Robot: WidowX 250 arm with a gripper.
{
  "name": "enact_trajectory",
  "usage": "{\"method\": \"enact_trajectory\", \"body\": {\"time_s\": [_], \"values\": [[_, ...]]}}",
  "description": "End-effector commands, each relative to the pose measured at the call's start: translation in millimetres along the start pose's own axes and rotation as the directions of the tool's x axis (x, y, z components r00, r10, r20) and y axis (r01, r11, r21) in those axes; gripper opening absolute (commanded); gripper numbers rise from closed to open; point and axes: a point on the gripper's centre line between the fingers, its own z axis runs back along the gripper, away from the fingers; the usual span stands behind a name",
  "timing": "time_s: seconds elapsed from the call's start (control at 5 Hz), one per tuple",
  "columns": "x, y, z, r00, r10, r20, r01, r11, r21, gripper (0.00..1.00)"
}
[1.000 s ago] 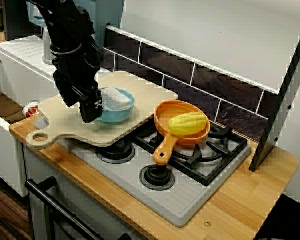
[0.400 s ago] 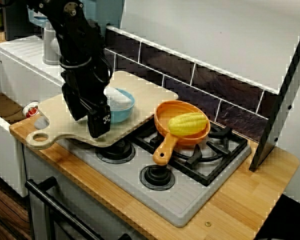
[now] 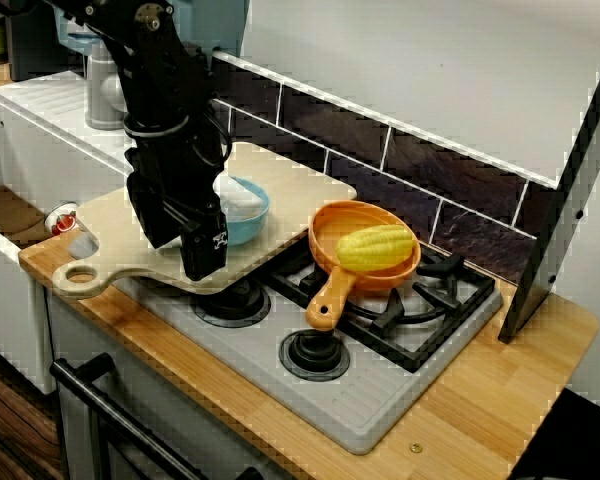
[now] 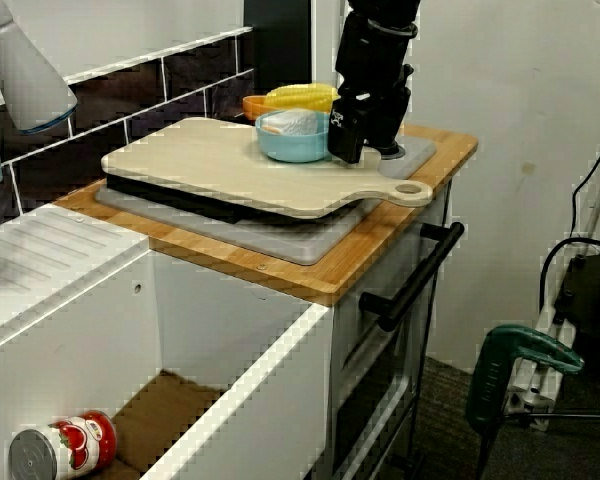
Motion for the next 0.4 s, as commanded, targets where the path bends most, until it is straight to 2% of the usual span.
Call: {"method": "enact_trajectory", "body": {"time_s": [0.0, 0.2], "values": [[31.9, 2.2, 9.6, 0.996, 0.074, 0.052, -0.073, 0.997, -0.007, 1.00], [40.5, 7.6, 6.4, 0.995, 0.089, 0.052, -0.090, 0.996, 0.001, 1.00]]}}
